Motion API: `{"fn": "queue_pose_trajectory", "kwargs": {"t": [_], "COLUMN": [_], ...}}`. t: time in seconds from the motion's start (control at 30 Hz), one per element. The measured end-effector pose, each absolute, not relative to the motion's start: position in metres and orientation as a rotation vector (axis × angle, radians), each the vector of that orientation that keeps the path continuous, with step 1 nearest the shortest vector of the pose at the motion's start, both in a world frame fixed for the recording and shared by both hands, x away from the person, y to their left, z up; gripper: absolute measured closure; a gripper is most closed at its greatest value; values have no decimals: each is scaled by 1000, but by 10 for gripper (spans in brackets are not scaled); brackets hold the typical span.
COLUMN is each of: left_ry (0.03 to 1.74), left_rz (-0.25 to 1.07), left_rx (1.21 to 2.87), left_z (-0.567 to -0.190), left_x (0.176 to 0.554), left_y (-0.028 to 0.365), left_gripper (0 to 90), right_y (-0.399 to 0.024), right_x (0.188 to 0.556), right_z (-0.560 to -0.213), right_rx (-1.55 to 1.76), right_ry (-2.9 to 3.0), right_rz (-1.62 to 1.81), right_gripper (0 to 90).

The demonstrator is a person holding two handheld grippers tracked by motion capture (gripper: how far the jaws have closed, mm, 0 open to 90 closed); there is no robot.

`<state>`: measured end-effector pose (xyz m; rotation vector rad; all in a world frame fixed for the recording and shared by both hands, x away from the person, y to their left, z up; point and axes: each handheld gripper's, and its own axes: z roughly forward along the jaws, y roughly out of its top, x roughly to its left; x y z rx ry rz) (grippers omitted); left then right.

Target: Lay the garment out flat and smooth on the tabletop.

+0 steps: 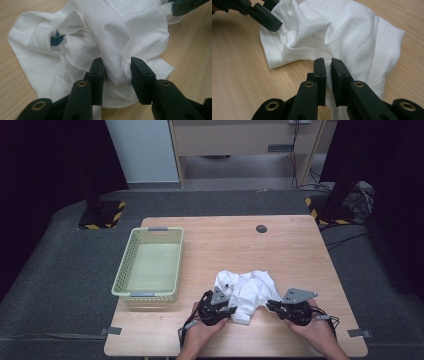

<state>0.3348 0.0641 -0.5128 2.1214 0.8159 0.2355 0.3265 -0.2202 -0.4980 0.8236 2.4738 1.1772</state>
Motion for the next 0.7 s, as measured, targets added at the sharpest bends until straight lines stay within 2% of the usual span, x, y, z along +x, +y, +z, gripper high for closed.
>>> {"fn": "queue_pose_trajectory", "kwargs": {"t": [0.2, 0.7], "left_ry": [824, 766], "left_rz": [245, 270], "left_rx": [2107, 2065], "left_z": [-510, -477], "left_x": [337, 329], "left_y": [63, 64], "left_gripper": [817, 843], "right_y": [-223, -236], "right_x": [327, 319], "right_z": [-500, -473], "right_rx": [831, 799], "right_ry": [2476, 2444], "right_rz": [1161, 1216], "right_gripper": [822, 835]}}
